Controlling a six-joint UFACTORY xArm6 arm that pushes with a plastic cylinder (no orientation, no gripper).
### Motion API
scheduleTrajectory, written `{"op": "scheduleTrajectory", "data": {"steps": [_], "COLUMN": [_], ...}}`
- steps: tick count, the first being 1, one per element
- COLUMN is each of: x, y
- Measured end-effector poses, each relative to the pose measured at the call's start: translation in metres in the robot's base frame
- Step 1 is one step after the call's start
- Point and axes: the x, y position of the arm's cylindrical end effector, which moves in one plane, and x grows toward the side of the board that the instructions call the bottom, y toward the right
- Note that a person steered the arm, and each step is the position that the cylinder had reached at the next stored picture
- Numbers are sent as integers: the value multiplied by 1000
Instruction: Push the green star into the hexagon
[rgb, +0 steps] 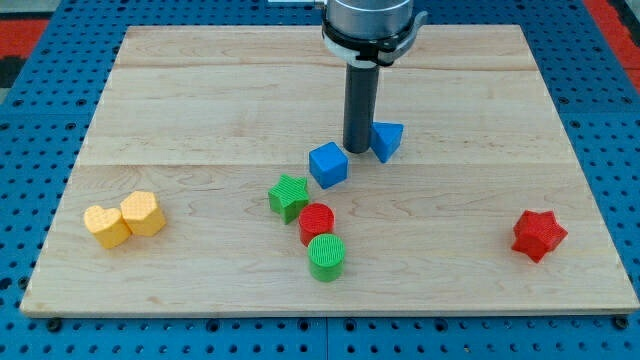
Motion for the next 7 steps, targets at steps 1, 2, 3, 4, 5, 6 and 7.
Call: {"op": "scheduleTrajectory", "data": {"steps": [1, 2, 3, 4, 5, 6, 7], "x": [10, 32, 72, 93, 85, 76, 76], "y": [26, 67, 86, 42, -19, -58, -106]}}
